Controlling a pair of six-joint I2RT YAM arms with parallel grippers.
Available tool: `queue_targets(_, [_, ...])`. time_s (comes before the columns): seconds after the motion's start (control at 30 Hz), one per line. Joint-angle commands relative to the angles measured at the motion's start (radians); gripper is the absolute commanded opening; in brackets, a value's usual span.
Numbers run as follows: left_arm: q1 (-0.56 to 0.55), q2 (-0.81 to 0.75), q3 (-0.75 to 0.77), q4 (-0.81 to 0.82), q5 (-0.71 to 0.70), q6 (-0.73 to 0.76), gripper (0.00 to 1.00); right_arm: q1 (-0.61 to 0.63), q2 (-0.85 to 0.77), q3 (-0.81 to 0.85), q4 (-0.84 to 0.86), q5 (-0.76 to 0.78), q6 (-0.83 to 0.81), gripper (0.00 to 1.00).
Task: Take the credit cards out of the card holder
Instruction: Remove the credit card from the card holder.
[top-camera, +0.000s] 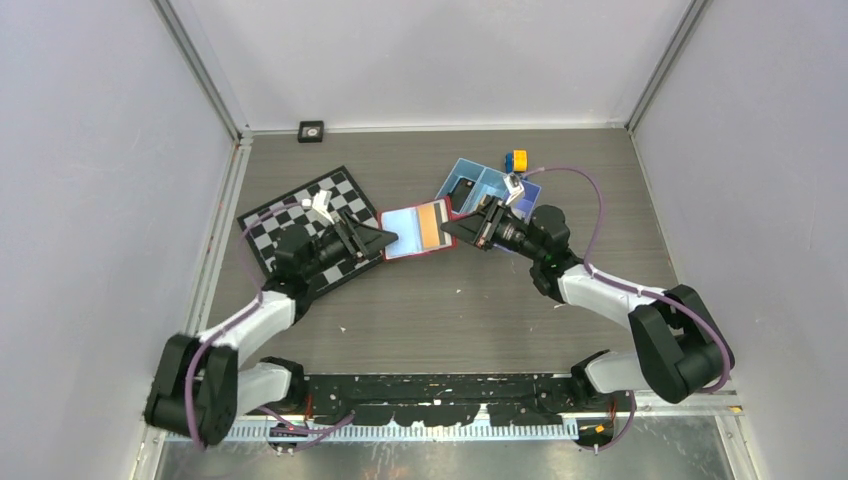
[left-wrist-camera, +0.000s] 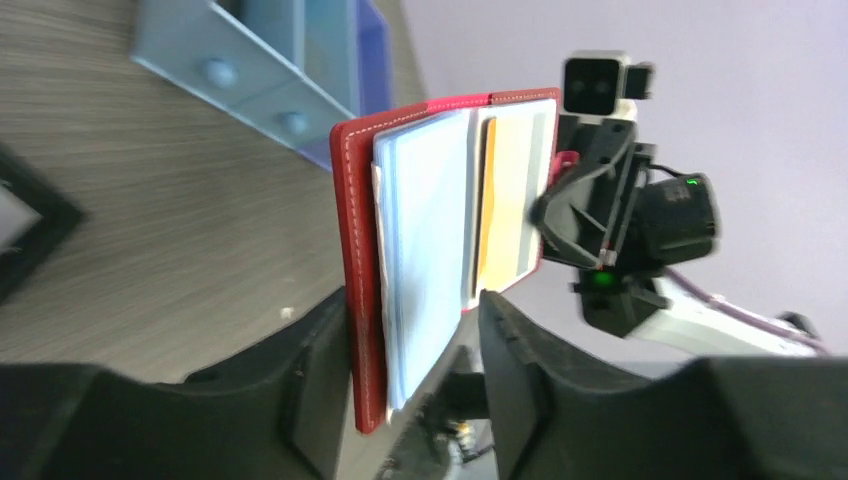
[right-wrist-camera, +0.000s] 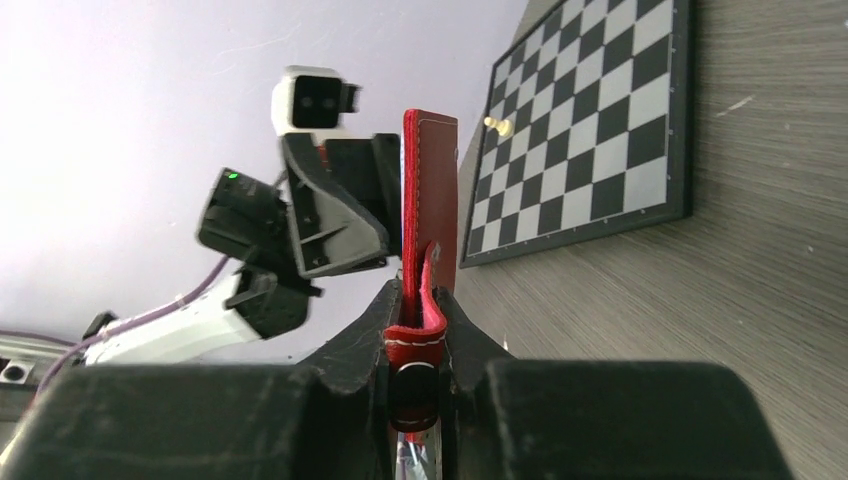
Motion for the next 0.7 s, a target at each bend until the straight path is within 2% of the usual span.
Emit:
queue_targets(0.0, [-0.004, -0.232, 0.093, -0.56, -0.263, 0.264, 0.53, 0.001, -0.002, 0.02, -0.043, 0.034, -0.039, 0.0])
queue_targets(0.1, [-0.006, -0.374, 0.072, -0.621, -0.358, 0.3, 0.63, 0.002, 0.001, 0.029, -0.079, 0.041, -0.055, 0.01])
queue_targets(0.2, [-0.015, -0.423, 0.026, -0.547, -0.365, 0.289, 0.96, 0.002, 0.012, 0.027, -0.04, 0.019, -0.038, 0.0])
queue_targets(0.23, [-0.017, -0.411, 0.021, -0.521, -0.354, 0.286, 0.99, 0.001, 0.018, 0.024, -0.009, 0.008, -0.024, 0.0])
queue_targets(0.43, [-0.017, -0.154, 0.077, -0.431, -0.189, 0.235, 1.0, 0.001, 0.04, 0.007, 0.111, -0.035, 0.037, 0.01])
queue_targets(0.67, [-0.017, 0.046, 0.01, 0.034, -0.02, 0.021, 1.0, 0.002, 0.044, -0.008, 0.189, -0.048, 0.085, 0.01])
